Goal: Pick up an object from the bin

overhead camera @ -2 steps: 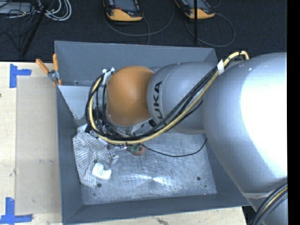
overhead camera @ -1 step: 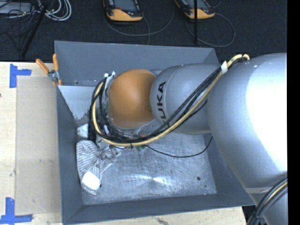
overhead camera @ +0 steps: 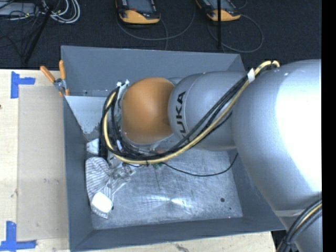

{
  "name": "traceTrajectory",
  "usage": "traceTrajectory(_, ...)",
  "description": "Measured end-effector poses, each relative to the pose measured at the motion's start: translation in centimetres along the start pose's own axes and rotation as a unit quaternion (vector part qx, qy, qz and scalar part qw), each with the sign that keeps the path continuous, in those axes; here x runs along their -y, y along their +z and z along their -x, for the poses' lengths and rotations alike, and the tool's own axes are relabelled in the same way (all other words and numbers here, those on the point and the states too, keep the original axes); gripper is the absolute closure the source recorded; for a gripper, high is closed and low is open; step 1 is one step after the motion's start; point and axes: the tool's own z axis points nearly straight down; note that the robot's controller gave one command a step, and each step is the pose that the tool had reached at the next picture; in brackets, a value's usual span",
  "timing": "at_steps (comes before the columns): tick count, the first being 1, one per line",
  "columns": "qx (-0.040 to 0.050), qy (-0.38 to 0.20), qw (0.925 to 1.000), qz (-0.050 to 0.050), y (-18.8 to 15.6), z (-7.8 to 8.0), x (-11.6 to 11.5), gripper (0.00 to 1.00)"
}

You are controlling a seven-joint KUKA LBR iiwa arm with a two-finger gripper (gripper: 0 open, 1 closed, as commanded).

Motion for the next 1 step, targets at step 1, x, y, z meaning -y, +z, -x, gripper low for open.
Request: traceTrajectory(1,-0.0027,0.0,1.0,0.001,-0.36,-0.15,-0.05,1.0)
